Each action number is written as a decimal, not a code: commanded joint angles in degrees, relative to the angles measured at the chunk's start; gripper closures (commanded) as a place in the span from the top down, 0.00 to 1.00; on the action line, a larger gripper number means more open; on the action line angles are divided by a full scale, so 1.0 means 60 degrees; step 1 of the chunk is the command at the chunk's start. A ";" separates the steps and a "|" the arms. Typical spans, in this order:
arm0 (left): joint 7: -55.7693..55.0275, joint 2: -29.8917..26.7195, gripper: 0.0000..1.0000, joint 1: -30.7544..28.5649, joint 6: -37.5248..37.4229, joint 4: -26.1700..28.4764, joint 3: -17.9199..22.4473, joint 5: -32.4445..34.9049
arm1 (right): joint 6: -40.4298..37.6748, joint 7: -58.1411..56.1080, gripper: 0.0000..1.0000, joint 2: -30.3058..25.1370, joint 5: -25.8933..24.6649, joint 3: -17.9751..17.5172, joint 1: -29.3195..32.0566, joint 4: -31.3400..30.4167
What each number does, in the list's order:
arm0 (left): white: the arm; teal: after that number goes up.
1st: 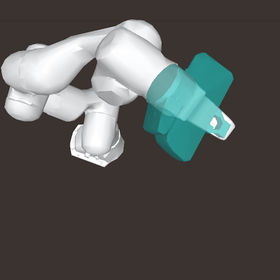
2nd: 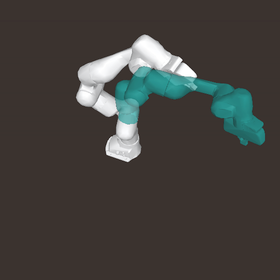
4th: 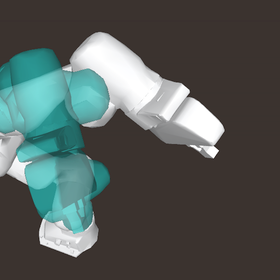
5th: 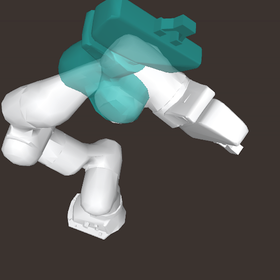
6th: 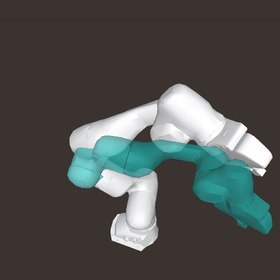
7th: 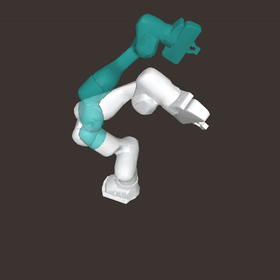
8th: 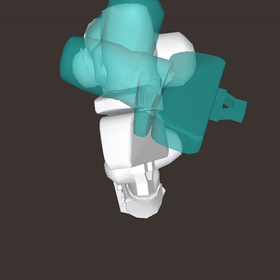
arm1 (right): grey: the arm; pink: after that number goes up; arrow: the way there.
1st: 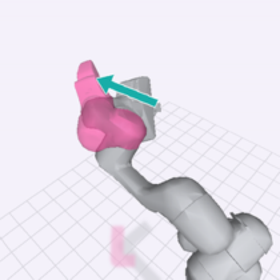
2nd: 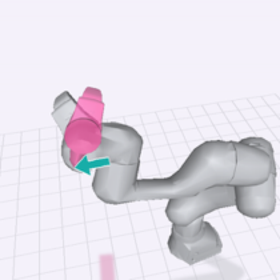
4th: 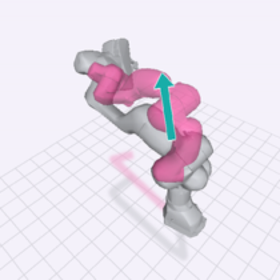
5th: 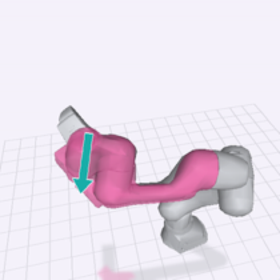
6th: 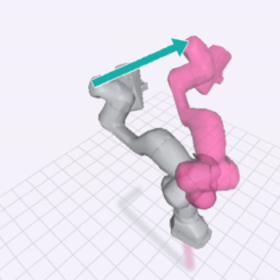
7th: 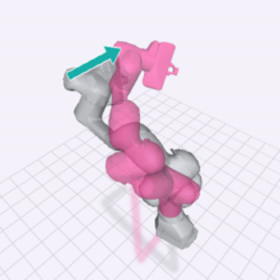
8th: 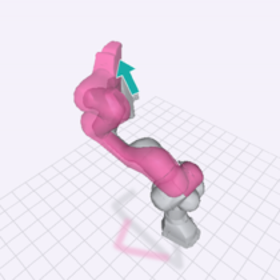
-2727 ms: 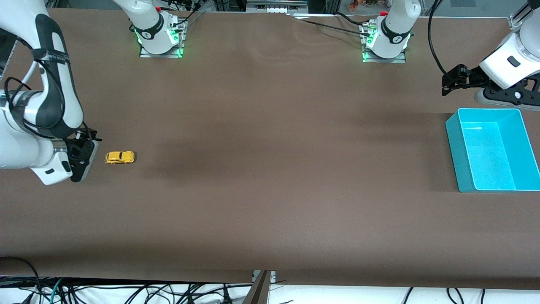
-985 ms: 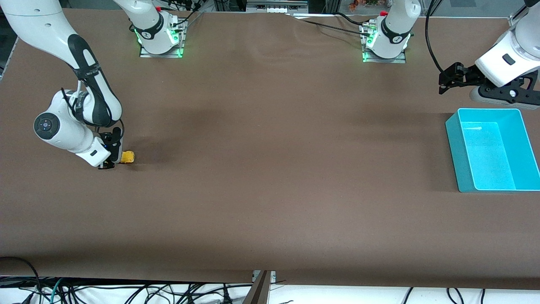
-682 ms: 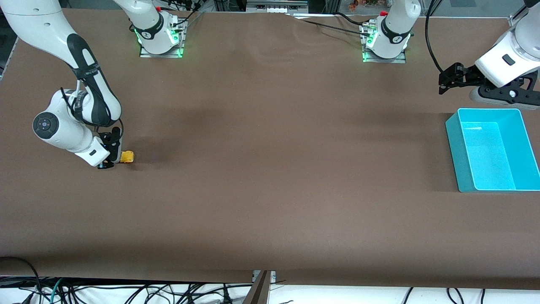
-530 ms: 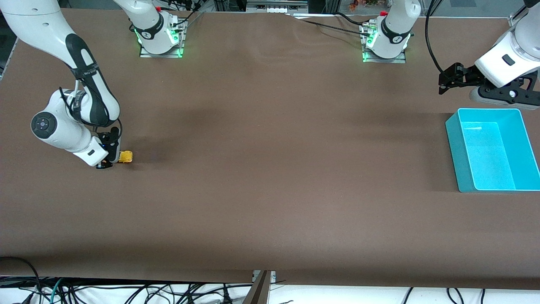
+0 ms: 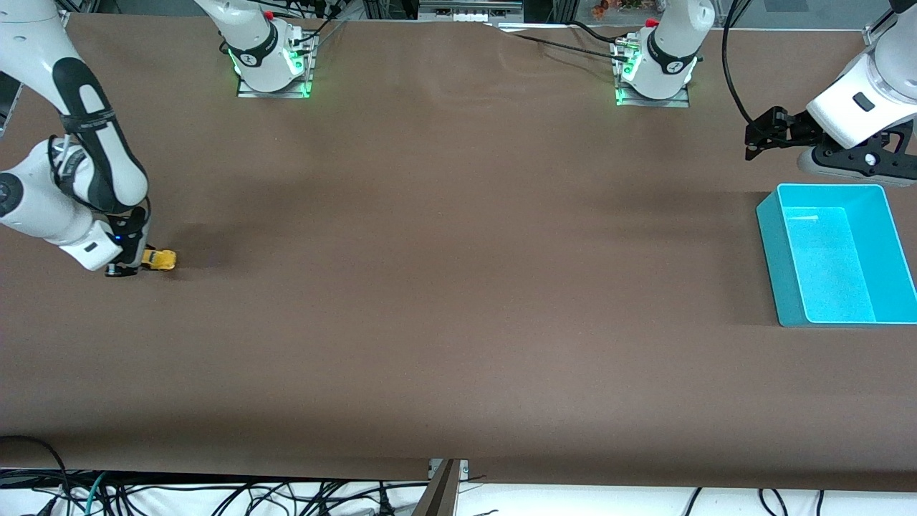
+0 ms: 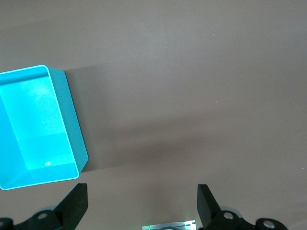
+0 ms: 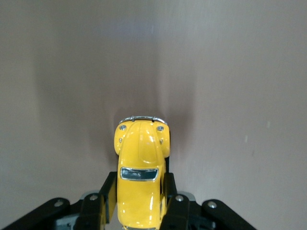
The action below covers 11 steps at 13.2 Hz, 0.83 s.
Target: Wind and store yellow beetle car
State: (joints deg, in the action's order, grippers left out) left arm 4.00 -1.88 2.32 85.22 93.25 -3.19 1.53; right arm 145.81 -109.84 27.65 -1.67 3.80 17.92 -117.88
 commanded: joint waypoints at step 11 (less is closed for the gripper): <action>0.0182 -0.0053 1.00 0.0067 -0.0039 0.0001 0.0092 -0.0049 | -0.1054 -0.0400 1.00 0.0489 0.0117 -0.0385 0.0222 0.1320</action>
State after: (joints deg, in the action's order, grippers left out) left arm 4.00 -1.88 2.32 85.23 93.25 -3.11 1.53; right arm 142.38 -111.26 30.16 -1.61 2.08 18.72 -112.70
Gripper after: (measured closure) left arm 0.000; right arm 0.009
